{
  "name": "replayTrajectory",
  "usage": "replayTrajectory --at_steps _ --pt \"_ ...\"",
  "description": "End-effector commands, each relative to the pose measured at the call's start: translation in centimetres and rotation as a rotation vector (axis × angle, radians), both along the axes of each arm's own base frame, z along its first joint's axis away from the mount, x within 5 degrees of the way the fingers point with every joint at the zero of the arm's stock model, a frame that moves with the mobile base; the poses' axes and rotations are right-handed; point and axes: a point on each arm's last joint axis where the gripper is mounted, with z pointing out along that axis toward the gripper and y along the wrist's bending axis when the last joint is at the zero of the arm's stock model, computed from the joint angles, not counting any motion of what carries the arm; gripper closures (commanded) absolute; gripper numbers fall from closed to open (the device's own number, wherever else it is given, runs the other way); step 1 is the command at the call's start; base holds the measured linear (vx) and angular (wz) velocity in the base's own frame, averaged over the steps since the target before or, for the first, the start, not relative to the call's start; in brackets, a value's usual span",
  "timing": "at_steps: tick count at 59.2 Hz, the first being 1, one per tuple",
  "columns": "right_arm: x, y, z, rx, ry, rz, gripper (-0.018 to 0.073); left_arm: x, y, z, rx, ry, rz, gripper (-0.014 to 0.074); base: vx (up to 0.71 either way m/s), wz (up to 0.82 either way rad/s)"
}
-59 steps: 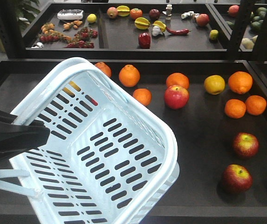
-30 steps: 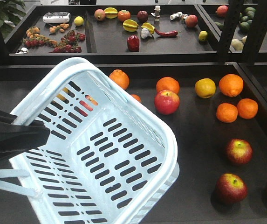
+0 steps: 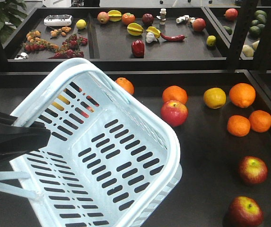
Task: Pick three apples into basket with both arms
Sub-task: 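Drive the base up to the fruit table holding the basket raised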
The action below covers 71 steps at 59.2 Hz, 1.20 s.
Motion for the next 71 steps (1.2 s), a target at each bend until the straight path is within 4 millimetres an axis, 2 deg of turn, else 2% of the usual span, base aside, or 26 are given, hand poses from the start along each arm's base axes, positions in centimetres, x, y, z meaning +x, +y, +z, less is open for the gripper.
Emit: replayTrajectory --at_steps 1,71 --pt "-0.06 0.04 0.23 -0.014 -0.069 0.002 0.0568 -0.01 -0.05 1.81 -0.104 -0.073 0.030 0.0602 0.10 0.05" --pt "-0.06 0.04 0.23 -0.014 -0.069 0.002 0.0568 0.04 -0.04 1.87 -0.108 -0.079 0.034 0.0602 0.03 0.01"
